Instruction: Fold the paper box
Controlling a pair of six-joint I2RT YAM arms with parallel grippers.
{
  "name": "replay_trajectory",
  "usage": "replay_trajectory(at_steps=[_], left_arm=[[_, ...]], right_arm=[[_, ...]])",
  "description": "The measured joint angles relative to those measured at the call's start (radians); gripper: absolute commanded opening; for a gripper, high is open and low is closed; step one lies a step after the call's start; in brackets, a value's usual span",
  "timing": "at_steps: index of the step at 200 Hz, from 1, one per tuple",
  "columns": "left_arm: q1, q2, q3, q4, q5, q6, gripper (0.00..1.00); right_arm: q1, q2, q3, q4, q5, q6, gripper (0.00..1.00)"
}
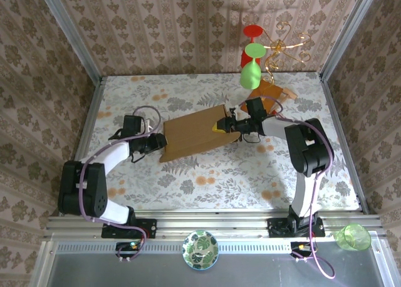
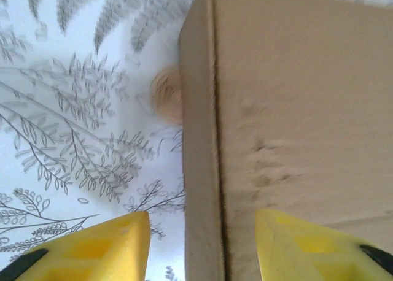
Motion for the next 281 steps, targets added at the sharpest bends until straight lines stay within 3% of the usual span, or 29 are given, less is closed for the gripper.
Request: replay_trajectory(at_steps=[31,52,75,109,168,198,219,245,262,281], left_arm=[[0.005,-0.115,0.073,0.037,0.014,0.016,0.54],[0.005,-0.161,0.091,0.07,0.036,0.072,0.66],[0.026,-0.174,0.086,0.069,0.051,0.053,0.59],[0.105,-0.119,0.092,-0.02,0.039,-0.201,0.65],[0.103,-0.055,0.045,-0.05,0.083,-0.748,0.64],[0.096,-0.022,0.051,-0.053,0.097,-0.852,0.62],[0.097,-0.003,0.152,-0.175,0.079,-0.721,0.59],[0.072,-0.015,0.285,-0.227,0.07,-0.359,0.56],[0.0,-0.095,0.272,-0.207,0.079,-0.076,0.66],[-0.102,-0.22,0.236,-0.199,0.092,0.217,0.7]], right_arm=[[-0.01,-0.079,-0.084,0.087,0.008,0.328,0.42],[-0.015,-0.124,-0.085,0.046,0.019,0.473,0.43],[-0.026,-0.176,-0.085,-0.042,0.021,0.57,0.43],[-0.058,-0.222,-0.09,-0.129,0.004,0.661,0.43],[-0.079,-0.224,-0.091,-0.212,-0.056,0.676,0.41],[-0.082,-0.221,-0.09,-0.233,-0.071,0.666,0.39],[-0.095,-0.205,-0.087,-0.243,-0.089,0.658,0.38],[-0.11,-0.177,-0.071,-0.255,-0.115,0.65,0.38],[-0.12,-0.153,-0.04,-0.293,-0.127,0.621,0.37],[-0.135,-0.11,0.016,-0.37,-0.145,0.556,0.36]])
